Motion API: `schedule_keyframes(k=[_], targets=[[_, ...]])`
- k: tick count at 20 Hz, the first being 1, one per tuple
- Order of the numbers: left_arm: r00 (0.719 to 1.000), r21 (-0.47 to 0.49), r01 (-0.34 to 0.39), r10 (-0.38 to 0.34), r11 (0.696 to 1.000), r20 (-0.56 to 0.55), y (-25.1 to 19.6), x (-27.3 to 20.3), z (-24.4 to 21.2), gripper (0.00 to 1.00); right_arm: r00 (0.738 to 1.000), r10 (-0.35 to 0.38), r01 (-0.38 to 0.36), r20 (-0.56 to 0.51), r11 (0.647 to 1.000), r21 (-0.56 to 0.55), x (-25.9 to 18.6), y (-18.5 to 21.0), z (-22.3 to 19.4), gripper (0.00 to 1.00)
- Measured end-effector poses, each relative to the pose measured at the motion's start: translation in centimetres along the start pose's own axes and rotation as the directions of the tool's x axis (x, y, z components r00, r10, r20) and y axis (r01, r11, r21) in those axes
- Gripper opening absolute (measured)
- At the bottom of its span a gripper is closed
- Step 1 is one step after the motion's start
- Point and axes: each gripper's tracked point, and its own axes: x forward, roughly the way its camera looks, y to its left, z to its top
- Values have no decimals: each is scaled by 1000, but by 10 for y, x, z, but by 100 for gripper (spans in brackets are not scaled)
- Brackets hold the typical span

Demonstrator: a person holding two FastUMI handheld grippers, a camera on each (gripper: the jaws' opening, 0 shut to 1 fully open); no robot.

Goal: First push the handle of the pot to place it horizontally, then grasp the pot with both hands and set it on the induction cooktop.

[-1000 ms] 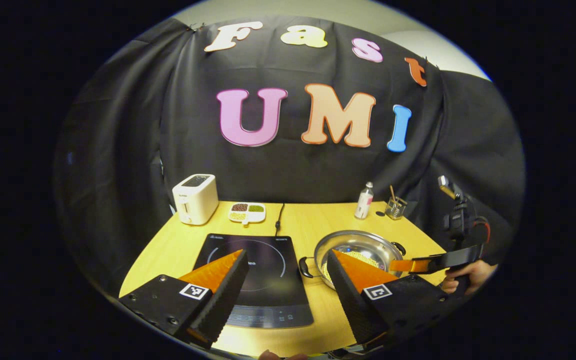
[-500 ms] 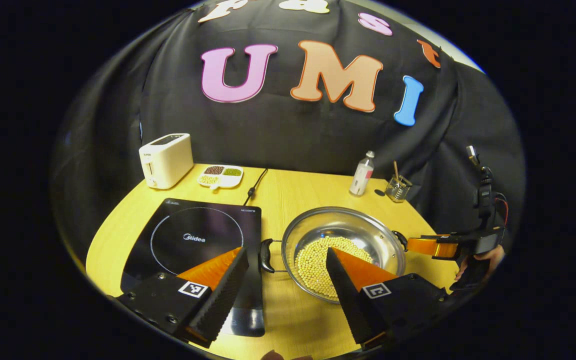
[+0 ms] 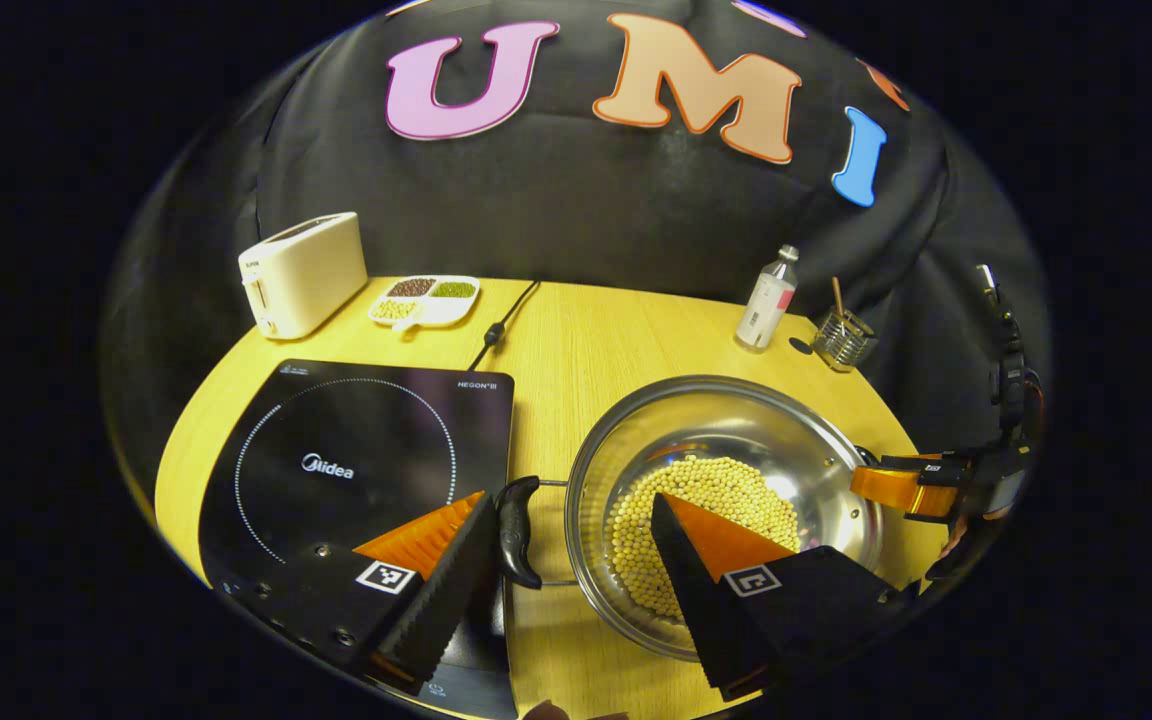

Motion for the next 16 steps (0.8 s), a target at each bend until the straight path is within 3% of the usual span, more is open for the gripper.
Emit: schedule_keyframes(k=[2, 5, 9, 11, 12, 16], targets=[[1000, -13, 1, -2, 1000, -18, 3, 8, -2, 96, 1000, 9, -9, -18, 1000, 11, 5, 0, -2, 72], [997, -80, -3, -3, 997, -72, 0, 13, -17, 100, 1000, 3, -3, -27, 1000, 16, 13, -3, -3, 73], [998, -39, -24, 21, 999, -67, 2, 23, -12, 75, 999, -16, 17, -46, 1000, 4, 21, -7, -8, 72], [994, -34, -20, 16, 999, -112, -3, 28, -21, 73, 998, -28, 29, -49, 1000, 3, 21, -10, -6, 72], [992, -13, -18, 16, 1000, -125, -5, 32, -22, 73, 998, -30, 30, -49, 999, 11, 24, -14, -8, 66], [989, 21, -20, 23, 1000, -149, -6, 42, -26, 70, 997, -13, 18, -76, 997, 73, 26, -20, -10, 67]])
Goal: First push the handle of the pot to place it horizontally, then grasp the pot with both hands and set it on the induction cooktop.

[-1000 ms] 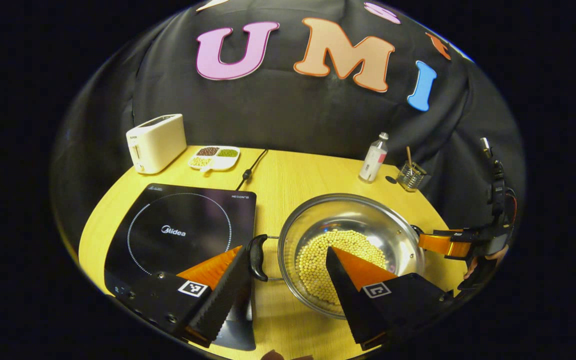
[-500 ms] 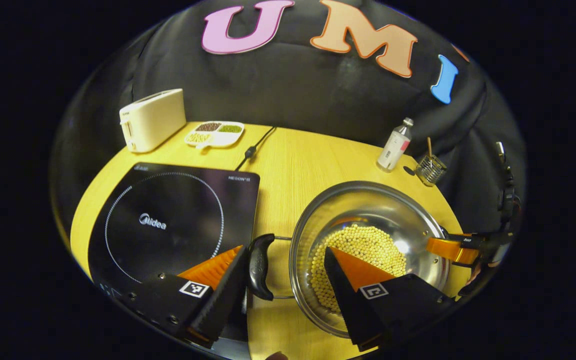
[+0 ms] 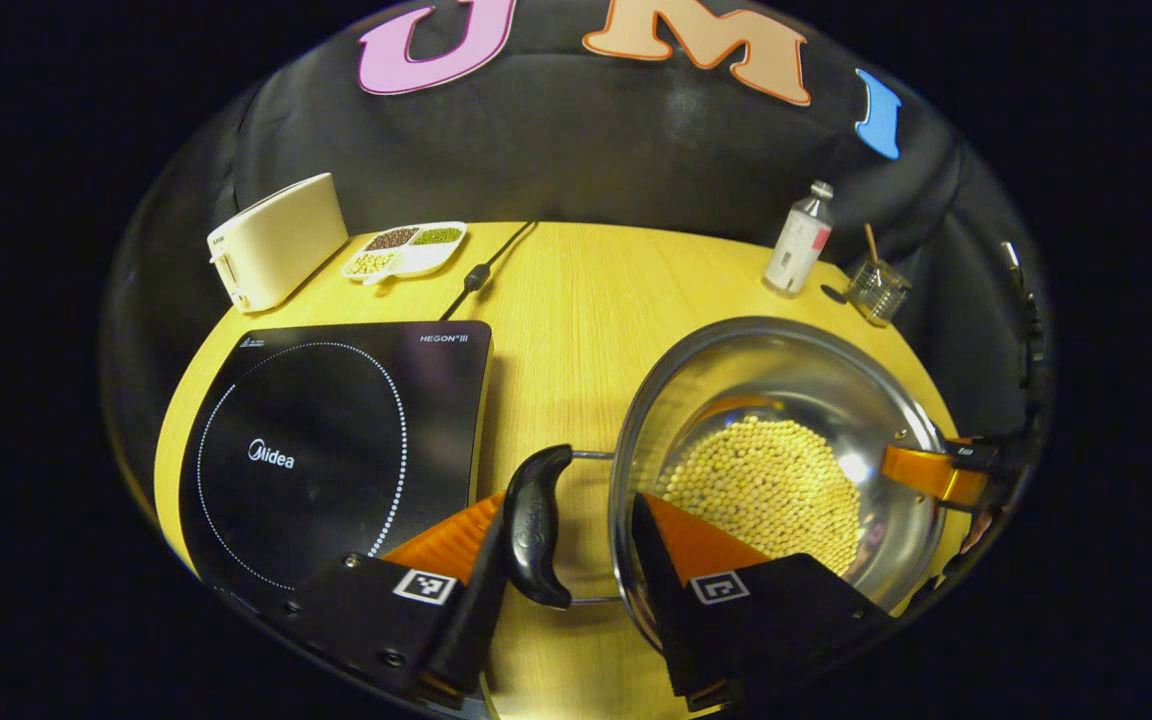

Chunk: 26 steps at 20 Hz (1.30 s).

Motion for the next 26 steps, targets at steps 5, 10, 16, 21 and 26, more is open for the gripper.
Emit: schedule_keyframes(k=[5, 10, 16, 21, 26], targets=[[999, -17, 33, -34, 999, -42, -1, -2, 0, 59, 999, 33, -32, -13, 997, 64, -4, 2, 1, 49], [999, -16, 24, -25, 1000, -26, -5, -21, 16, 57, 999, 42, -43, 5, 996, 84, -19, 2, 13, 49], [1000, -31, -12, 12, 999, 14, 16, -58, 39, 57, 996, 75, -78, 38, 994, 77, -47, 29, 36, 43], [998, -47, -59, 60, 997, 31, 59, -92, 40, 57, 991, 130, -132, 45, 990, 50, -63, 80, 35, 43], [998, -63, -50, 53, 997, 44, 112, -103, 37, 57, 991, 127, -129, 49, 991, 36, -68, 133, 28, 43]])
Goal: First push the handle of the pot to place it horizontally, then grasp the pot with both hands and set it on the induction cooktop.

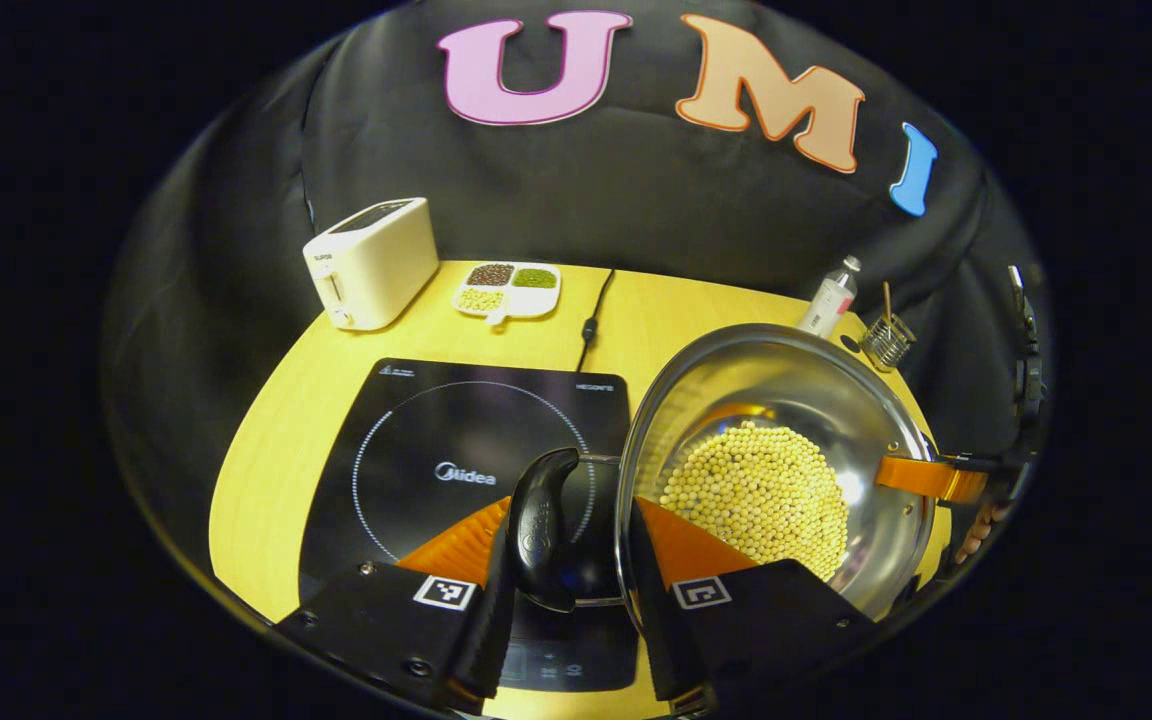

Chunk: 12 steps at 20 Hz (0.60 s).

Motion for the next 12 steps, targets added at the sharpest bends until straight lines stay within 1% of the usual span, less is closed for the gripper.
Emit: schedule_keyframes(k=[1, 2, 3, 4, 6, 7, 9, 10, 11, 12], targets=[[1000, -1, 8, -8, 1000, -6, 13, 3, -1, 57, 1000, -10, 10, -3, 1000, 1, 3, 11, -4, 43], [1000, 1, 20, -20, 1000, -14, 27, 6, -1, 57, 1000, -23, 23, -7, 1000, 6, 4, 25, -7, 49], [999, 5, 38, -38, 999, -14, 40, 10, 1, 57, 999, -39, 39, -4, 999, 6, 5, 39, -9, 49], [998, 9, 56, -56, 998, -19, 53, 13, 5, 59, 998, -55, 55, -2, 998, 7, 6, 53, -11, 43], [996, 17, 86, -86, 996, -25, 81, 20, 10, 59, 997, -82, 82, -3, 997, 14, 10, 82, -15, 43], [995, 25, 100, -99, 995, -21, 94, 26, 15, 57, 996, -95, 95, -2, 995, 18, 13, 96, -16, 49], [993, 29, 119, -118, 993, -30, 118, 35, 17, 58, 993, -116, 116, -2, 993, 20, 22, 120, -18, 49], [992, 28, 120, -119, 992, -35, 130, 38, 19, 57, 992, -122, 123, -15, 992, 26, 26, 133, -22, 49], [992, 23, 118, -117, 993, -50, 142, 39, 17, 58, 992, -127, 128, -26, 992, 26, 28, 145, -24, 49], [992, 23, 119, -118, 993, -43, 152, 39, 18, 57, 992, -125, 125, -23, 992, 13, 32, 156, -24, 49]])
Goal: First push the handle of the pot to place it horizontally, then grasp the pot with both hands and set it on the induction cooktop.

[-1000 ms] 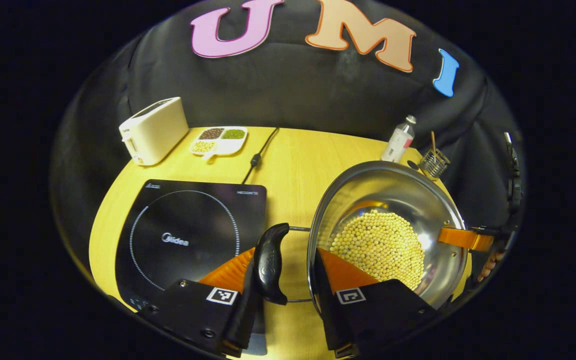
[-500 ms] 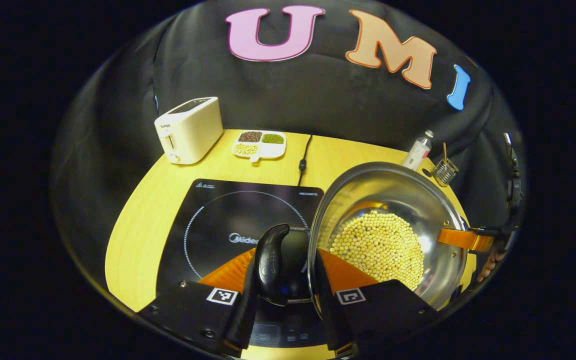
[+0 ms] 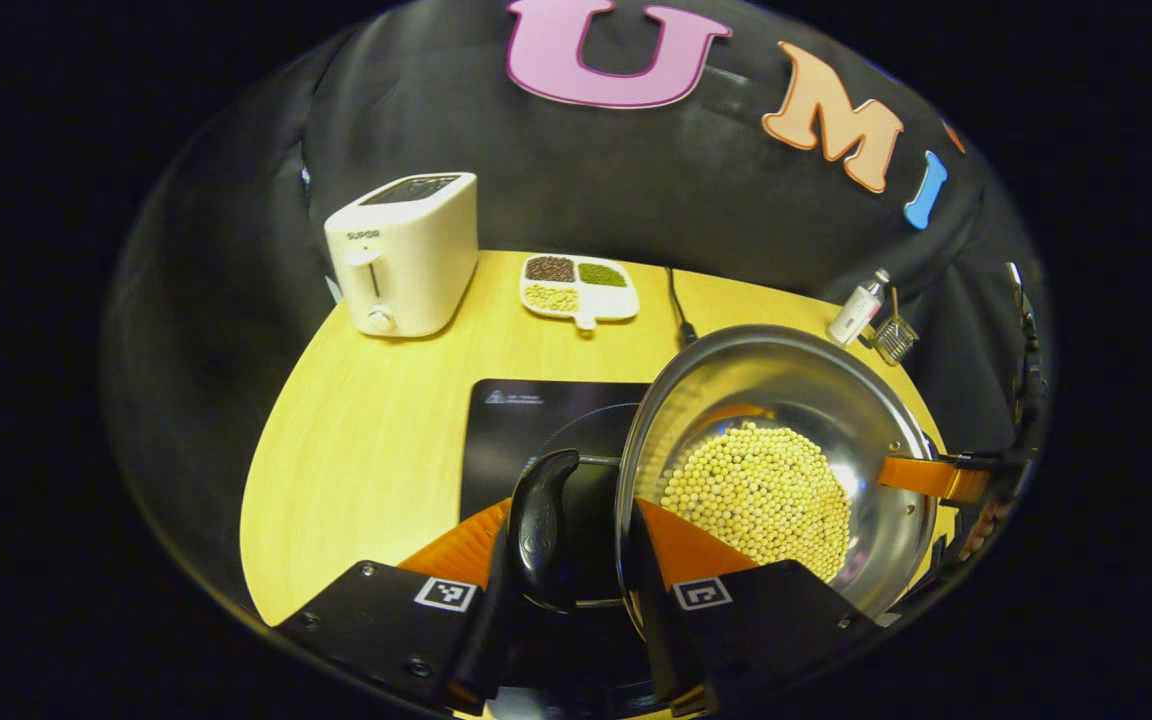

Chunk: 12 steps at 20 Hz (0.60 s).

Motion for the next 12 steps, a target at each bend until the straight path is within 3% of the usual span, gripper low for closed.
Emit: schedule_keyframes(k=[4, 5, 9, 11, 12], targets=[[1000, 6, -16, 16, 1000, 25, 33, 3, 8, 57, 1000, 12, -12, -14, 1000, -6, 13, 35, 1, 48], [1000, 17, -19, 18, 1000, 25, 38, 3, 9, 56, 1000, 13, -13, -16, 1000, -2, 15, 40, 2, 43], [999, 24, -23, 22, 999, 43, 49, 7, 18, 57, 1000, 15, -15, -22, 1000, 24, 22, 52, 2, 49], [999, 41, -22, 20, 999, 48, 48, 10, 20, 58, 1000, 14, -13, -22, 1000, 25, 24, 52, 0, 43], [999, 49, -22, 19, 999, 46, 48, 10, 20, 58, 999, 16, -15, -29, 999, 31, 25, 53, -4, 49]])
